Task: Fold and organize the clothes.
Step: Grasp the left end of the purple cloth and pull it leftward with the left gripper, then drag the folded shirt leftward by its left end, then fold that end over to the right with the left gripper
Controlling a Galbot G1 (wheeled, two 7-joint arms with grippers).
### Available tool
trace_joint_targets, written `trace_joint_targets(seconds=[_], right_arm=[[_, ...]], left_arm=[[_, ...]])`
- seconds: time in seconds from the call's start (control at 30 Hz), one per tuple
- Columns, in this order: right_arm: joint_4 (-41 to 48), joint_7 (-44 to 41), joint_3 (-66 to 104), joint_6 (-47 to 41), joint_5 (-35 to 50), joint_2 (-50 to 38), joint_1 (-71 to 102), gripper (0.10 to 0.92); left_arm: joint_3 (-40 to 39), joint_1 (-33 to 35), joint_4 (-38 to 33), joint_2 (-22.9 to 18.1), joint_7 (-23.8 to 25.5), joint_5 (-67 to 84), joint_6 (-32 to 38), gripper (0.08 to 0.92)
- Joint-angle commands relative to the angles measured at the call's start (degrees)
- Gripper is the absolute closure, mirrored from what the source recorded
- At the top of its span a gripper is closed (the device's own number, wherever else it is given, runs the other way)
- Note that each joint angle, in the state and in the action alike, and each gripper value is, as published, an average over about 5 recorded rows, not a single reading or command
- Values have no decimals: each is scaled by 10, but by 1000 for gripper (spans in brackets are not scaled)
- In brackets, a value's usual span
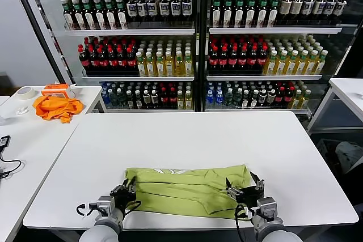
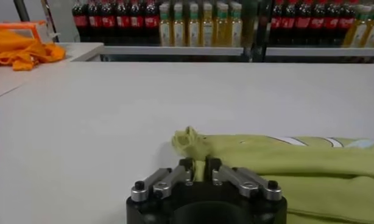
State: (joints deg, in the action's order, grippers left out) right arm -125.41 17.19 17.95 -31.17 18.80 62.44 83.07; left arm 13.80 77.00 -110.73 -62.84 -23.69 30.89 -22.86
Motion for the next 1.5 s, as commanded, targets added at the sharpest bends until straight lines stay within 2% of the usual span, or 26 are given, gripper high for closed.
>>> trace_joint_targets(seconds=[0.03,0.3,0.47,0.6,0.7,0.9,1.03,1.13,1.23,1.5], right_arm=[[-4,-1,7,0,-2,-1,1,203],[-10,-3,16,1,-1,-5,-2,203],[-7,-5,11,2,-1,-3,-8,203],[-9,-6,8,2,-1,-1,-10,203],[-13,-7,12,3,-1,-2,-7,203],[-17,-11,28,8,-1,-4,8,203],[-16,-14,33,12,-3,-2,15,203],[-17,-14,36,11,-4,-3,17,203],[-19,-14,40,10,-4,-6,19,203],[-11,-14,44,8,-4,-6,18,203]], left_arm=[[23,-3,-19,-7,-7,-106,-16,876],[180,54,-70,39,-5,-182,-65,898],[284,98,-65,77,2,-217,-71,898],[329,120,-69,83,20,-259,-73,898],[311,121,-88,74,28,-273,-74,898],[197,86,-136,45,32,-189,-86,898],[82,46,-157,2,30,-135,-76,898],[24,17,-161,-34,34,-106,-86,898],[1,-4,-158,-53,40,-78,-98,898],[-19,-37,-129,-55,43,-38,-102,898]])
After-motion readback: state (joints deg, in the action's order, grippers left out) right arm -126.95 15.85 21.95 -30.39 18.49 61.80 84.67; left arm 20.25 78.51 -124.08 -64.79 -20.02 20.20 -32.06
